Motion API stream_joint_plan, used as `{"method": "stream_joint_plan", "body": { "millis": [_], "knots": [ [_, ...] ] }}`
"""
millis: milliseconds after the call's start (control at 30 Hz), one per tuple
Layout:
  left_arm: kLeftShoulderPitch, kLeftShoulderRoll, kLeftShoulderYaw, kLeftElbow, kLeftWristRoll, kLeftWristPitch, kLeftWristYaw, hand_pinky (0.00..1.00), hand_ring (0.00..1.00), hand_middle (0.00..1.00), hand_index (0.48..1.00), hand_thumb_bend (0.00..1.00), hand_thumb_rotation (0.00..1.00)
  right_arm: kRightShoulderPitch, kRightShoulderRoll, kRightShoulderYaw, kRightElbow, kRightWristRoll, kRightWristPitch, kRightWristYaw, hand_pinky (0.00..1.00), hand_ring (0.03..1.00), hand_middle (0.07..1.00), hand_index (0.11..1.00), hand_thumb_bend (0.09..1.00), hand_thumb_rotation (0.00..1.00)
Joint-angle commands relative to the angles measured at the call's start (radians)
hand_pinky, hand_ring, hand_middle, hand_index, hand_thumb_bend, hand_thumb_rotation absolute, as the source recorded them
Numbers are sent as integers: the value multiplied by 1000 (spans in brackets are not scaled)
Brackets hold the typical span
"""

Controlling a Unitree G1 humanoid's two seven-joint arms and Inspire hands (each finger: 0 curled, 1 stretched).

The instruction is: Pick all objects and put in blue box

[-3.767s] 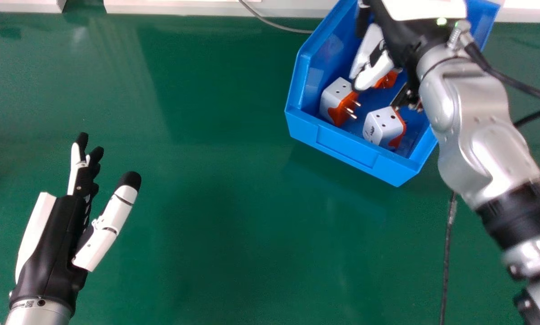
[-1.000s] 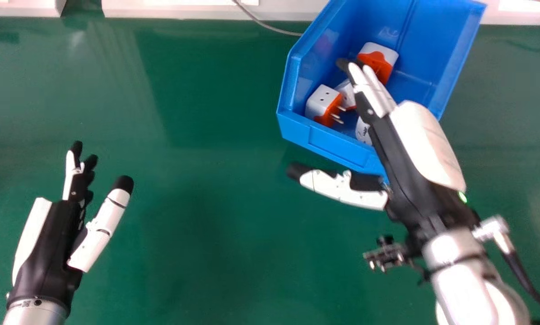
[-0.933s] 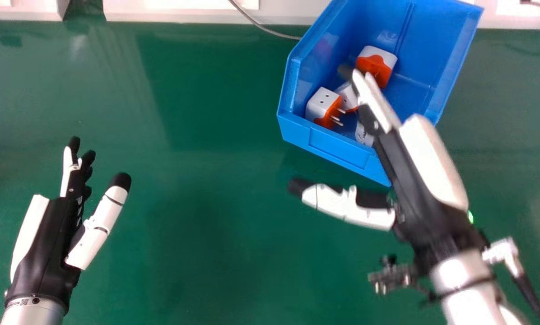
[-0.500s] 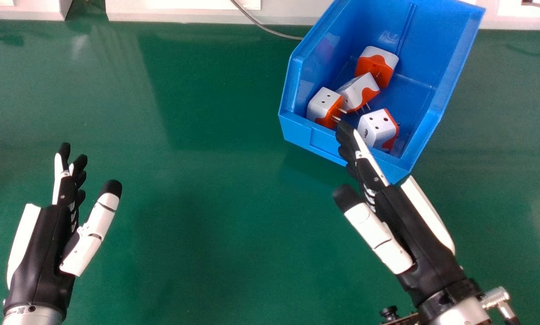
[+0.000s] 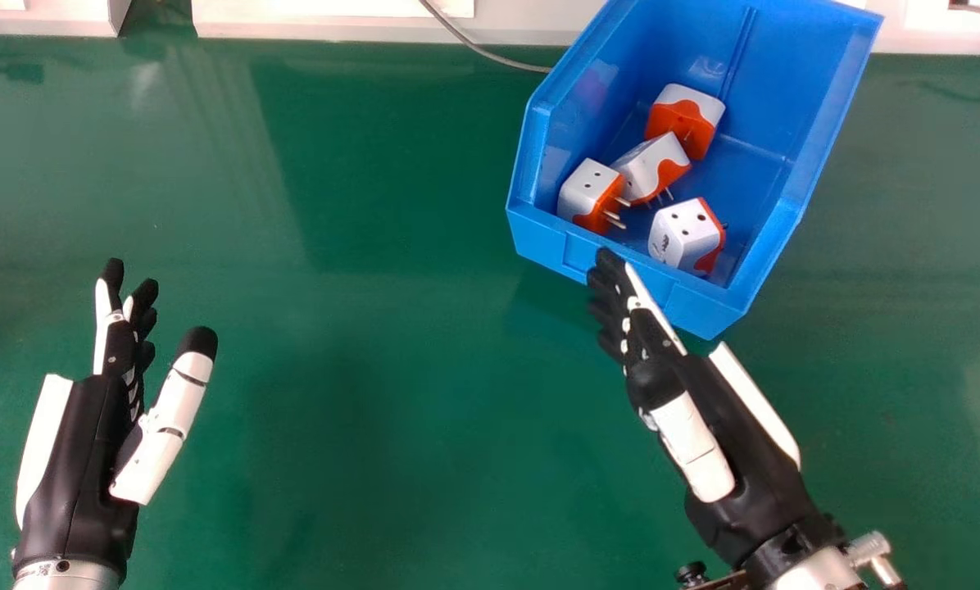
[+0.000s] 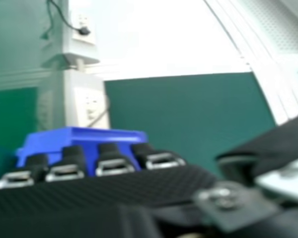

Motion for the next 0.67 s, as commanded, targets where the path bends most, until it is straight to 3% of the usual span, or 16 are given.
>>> {"method": "stream_joint_plan", "body": {
  "millis": [0, 133, 233, 333, 400, 433, 533, 567, 633],
  "knots": [
    [-7, 4, 9, 7, -16, -39, 0, 1000, 998, 990, 978, 370, 813, -14, 12, -11, 1, 16, -16, 8, 1000, 1000, 1000, 1000, 676, 1000],
    [-11, -5, 9, 21, -36, -54, -1, 986, 983, 981, 970, 369, 812, -15, 22, -19, 20, 37, -11, 30, 1000, 1000, 1000, 1000, 662, 1000],
    [-11, -8, 8, 25, -60, -62, -11, 983, 985, 982, 963, 424, 817, -11, 22, -24, 22, 39, -11, 42, 1000, 1000, 1000, 1000, 641, 1000],
    [-7, -8, 7, 21, -58, -63, -9, 977, 978, 974, 957, 467, 826, -4, 23, -29, 31, 37, -19, 50, 1000, 1000, 1000, 1000, 649, 1000],
    [-9, -12, 9, 29, -61, -73, -7, 972, 967, 963, 948, 403, 810, 2, 25, -32, 36, 34, -23, 50, 1000, 1000, 1000, 1000, 649, 1000],
    [-12, -16, 11, 36, -77, -76, -14, 966, 958, 955, 942, 395, 806, 5, 26, -33, 37, 30, -24, 48, 1000, 1000, 1000, 1000, 651, 1000],
    [-13, -15, 10, 45, -77, -83, -13, 974, 955, 950, 936, 405, 790, 10, 30, -35, 40, 21, -23, 40, 1000, 1000, 1000, 1000, 669, 1000],
    [-12, -12, 10, 48, -71, -88, -12, 978, 956, 950, 938, 397, 789, 9, 27, -35, 43, 5, -26, 34, 1000, 1000, 1000, 1000, 675, 1000],
    [-10, -9, 9, 50, -75, -94, -19, 988, 963, 954, 943, 374, 799, 10, 23, -36, 45, -4, -20, 32, 1000, 1000, 1000, 1000, 699, 1000]
  ]
}}
